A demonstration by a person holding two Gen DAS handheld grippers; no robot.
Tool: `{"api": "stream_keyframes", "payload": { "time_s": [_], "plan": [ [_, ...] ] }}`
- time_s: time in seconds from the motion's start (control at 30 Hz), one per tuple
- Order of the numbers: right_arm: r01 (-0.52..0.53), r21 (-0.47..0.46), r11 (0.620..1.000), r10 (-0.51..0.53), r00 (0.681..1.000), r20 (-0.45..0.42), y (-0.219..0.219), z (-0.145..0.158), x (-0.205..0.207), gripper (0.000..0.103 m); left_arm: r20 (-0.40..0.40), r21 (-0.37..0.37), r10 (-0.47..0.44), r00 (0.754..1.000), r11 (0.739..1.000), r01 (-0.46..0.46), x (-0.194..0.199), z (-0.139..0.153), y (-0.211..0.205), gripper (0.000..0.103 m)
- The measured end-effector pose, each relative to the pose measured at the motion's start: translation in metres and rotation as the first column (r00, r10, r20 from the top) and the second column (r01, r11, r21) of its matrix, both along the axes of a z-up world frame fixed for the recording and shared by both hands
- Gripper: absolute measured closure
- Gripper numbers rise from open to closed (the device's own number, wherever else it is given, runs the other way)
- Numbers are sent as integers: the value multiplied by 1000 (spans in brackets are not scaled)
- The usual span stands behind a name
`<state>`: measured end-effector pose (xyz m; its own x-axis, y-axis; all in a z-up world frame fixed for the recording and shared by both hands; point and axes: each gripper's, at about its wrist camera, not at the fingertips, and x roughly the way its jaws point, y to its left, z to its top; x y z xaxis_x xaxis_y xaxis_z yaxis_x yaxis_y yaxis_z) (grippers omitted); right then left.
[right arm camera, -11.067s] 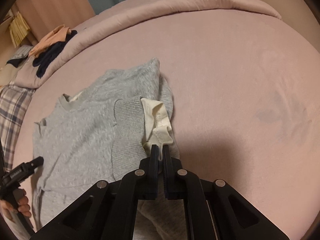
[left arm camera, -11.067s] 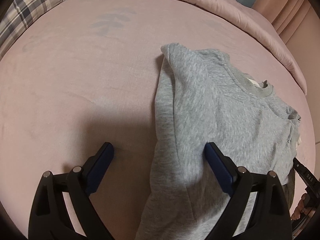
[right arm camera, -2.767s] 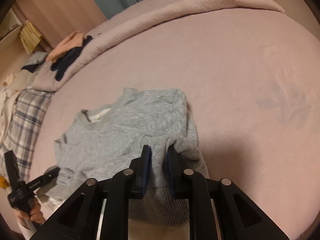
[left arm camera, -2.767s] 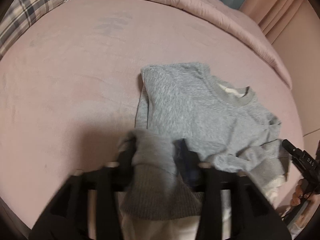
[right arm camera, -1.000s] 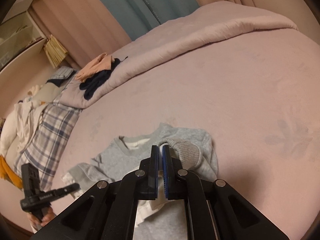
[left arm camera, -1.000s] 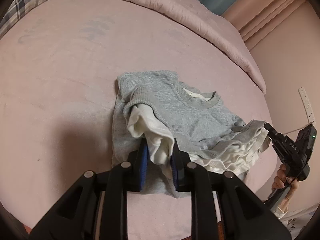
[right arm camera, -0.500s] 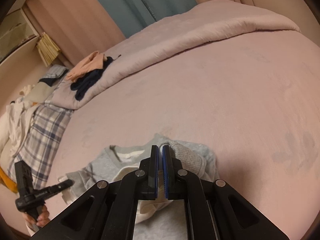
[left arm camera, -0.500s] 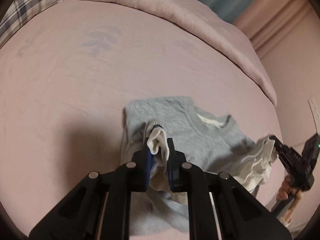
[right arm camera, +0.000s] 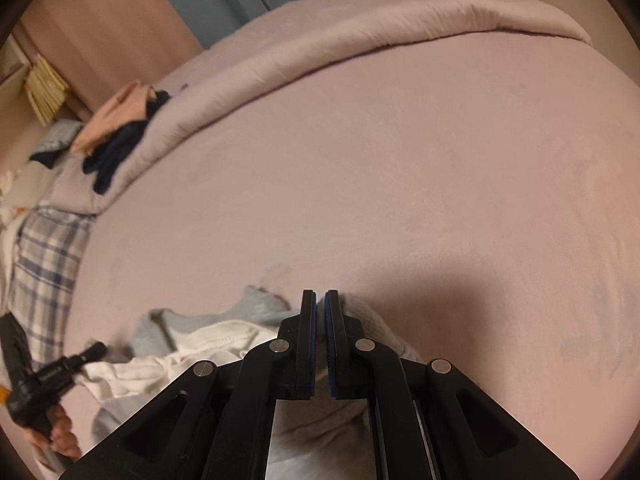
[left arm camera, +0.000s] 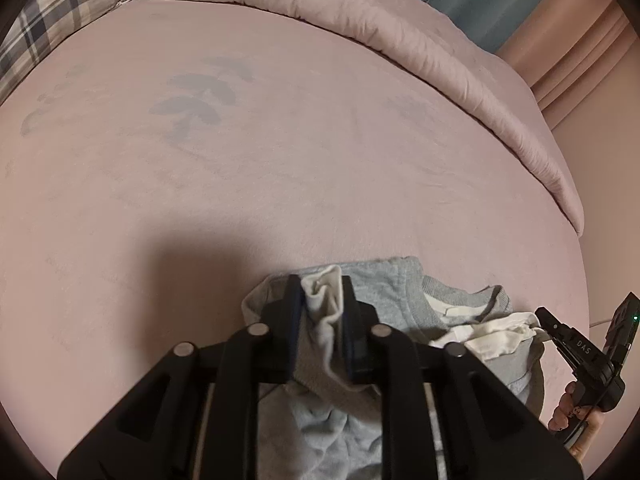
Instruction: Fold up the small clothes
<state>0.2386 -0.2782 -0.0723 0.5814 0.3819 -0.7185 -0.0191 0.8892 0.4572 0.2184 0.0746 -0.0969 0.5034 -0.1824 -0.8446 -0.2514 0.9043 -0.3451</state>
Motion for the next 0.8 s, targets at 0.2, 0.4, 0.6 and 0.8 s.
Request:
{"api": "stream_keyframes", "payload": {
  "time_s": [0.2, 0.4, 0.6, 0.8],
  "plan": [
    [-2, -10, 1000, 2, 1000, 24, -12, 9, -8, 93, 44, 49, 3, 999, 999, -6, -17, 16, 12, 27],
    [28, -41, 999, -24, 996, 81, -40, 24, -37, 45, 61, 71, -26, 998, 997, 21, -44, 20, 21, 12],
    [-80, -97, 992, 86, 995, 54, -23, 10, -43, 45, 64, 87, -104, 993, 991, 98, -48, 3, 8, 12],
    [-114, -157, 981, 119, 993, 23, -1, -3, -33, 45, 81, 29, -104, 991, 994, 102, -59, 12, 20, 10]
  ]
}}
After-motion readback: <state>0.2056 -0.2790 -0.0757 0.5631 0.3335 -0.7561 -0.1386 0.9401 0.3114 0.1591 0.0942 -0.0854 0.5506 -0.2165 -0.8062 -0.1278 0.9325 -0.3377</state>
